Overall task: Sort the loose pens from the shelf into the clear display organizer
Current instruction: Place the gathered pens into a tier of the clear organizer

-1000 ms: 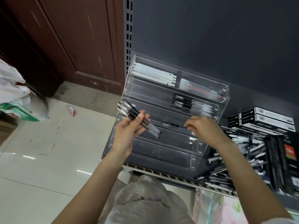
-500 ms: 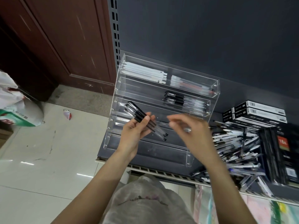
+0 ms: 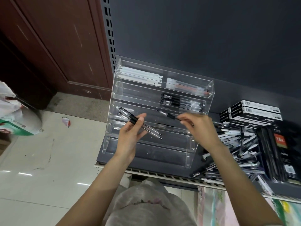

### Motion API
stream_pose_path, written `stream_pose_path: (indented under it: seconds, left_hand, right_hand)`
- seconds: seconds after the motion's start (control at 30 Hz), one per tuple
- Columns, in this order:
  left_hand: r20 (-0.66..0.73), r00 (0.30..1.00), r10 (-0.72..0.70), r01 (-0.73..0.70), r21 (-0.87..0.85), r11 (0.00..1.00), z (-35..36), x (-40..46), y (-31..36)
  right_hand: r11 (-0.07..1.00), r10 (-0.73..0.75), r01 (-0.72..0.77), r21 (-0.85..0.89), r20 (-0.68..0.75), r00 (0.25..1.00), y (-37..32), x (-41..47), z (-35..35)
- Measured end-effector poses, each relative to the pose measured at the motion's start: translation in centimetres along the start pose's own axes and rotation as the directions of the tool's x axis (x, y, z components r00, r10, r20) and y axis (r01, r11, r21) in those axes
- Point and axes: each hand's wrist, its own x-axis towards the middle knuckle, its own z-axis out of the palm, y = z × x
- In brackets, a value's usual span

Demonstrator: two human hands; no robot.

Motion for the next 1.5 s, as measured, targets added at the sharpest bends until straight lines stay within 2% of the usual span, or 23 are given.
stream_pose_path:
  seconds: [0.13, 0.33, 0.47, 0.53, 0.57, 0.6, 0.67, 0.7, 0.73, 0.8, 0.9, 1.03, 1.1, 1.2, 1.3, 1.43, 1.5]
  left_hand:
    - [-0.005, 1.000, -0.007, 0.007, 0.008, 1.000, -0.7, -0.1, 0.2]
    - [-0.040, 0.999, -0.032, 0.032, 0.012, 0.999, -1.0, -0.8, -0.1]
    - [-0.034, 0.998, -0.046, 0.047, 0.030, 0.998, -1.1, -1.1, -0.4]
    - [-0.030, 0.998, -0.053, 0.054, 0.031, 0.998, -0.9, -1.2, -0.5]
    - [-0.028, 0.998, -0.058, 0.058, 0.032, 0.998, -0.8, -1.3, -0.5]
    - [-0.025, 0.998, -0.060, 0.061, 0.033, 0.998, -0.7, -1.3, -0.5]
    - [-0.008, 0.999, -0.053, 0.053, 0.038, 0.998, -0.3, -1.4, -0.6]
    - [0.006, 0.999, -0.044, 0.044, 0.044, 0.998, 0.0, -1.5, -0.7]
    - [0.024, 0.999, -0.035, 0.034, 0.052, 0.998, 0.3, -1.6, -0.8]
    - [0.071, 0.997, -0.015, 0.010, 0.071, 0.997, 1.1, -1.8, -1.0]
    - [0.125, 0.992, 0.020, -0.032, 0.098, 0.995, 1.9, -2.1, -1.2]
    - [0.121, 0.992, 0.045, -0.058, 0.107, 0.993, 2.6, -2.0, -1.1]
    - [0.092, 0.994, 0.064, -0.074, 0.121, 0.990, 2.6, -1.8, -0.9]
    - [0.015, 0.997, 0.078, -0.080, 0.141, 0.987, 1.6, -1.2, -0.4]
    - [-0.051, 0.993, 0.111, -0.100, 0.183, 0.978, 0.4, -0.8, 0.0]
    - [-0.091, 0.984, 0.153, -0.132, 0.206, 0.970, -0.6, -0.8, 0.3]
    - [-0.088, 0.984, 0.155, -0.135, 0.205, 0.969, -0.9, -0.8, 0.3]
  right_hand:
    - [0.988, -0.105, 0.122, -0.091, 0.168, 0.980, 1.4, 0.7, 1.3]
    - [0.970, -0.033, 0.116, -0.214, 0.358, 0.933, 1.9, 1.5, 0.9]
    - [0.935, -0.017, 0.167, -0.312, 0.431, 0.902, 1.8, 1.4, 0.5]
    - [0.910, -0.030, 0.195, -0.367, 0.409, 0.912, 1.4, 0.9, 0.2]
    - [0.925, -0.077, 0.190, -0.330, 0.329, 0.941, 1.0, 0.5, 0.0]
    - [0.961, -0.119, 0.165, -0.221, 0.210, 0.971, 0.2, -0.1, -0.2]
    - [0.987, -0.073, 0.068, 0.147, 0.029, 0.997, -2.6, -1.3, -0.5]
    - [0.961, -0.017, 0.006, 0.277, 0.037, 0.999, -4.1, -1.8, -0.4]
    - [0.942, 0.033, -0.057, 0.330, 0.079, 0.996, -5.3, -2.2, 0.0]
    - [0.938, 0.090, -0.134, 0.321, 0.148, 0.985, -6.4, -2.6, 1.0]
    - [0.907, 0.131, -0.189, 0.376, 0.176, 0.976, -6.2, -2.6, 1.2]
    - [0.886, 0.186, -0.214, 0.412, 0.108, 0.977, -3.8, -1.8, 0.1]
    - [0.922, 0.211, -0.211, 0.326, 0.035, 0.977, -1.8, -1.3, -0.2]
    - [0.987, 0.143, -0.141, 0.073, -0.026, 0.989, 0.6, -0.8, 0.8]
    - [0.991, 0.068, -0.071, -0.110, -0.026, 0.997, 1.3, -0.2, 2.2]
    - [0.980, -0.005, 0.002, -0.199, -0.015, 1.000, 1.6, 0.6, 2.9]
    - [0.951, 0.019, 0.003, -0.308, 0.068, 0.998, 1.8, 0.7, 2.9]
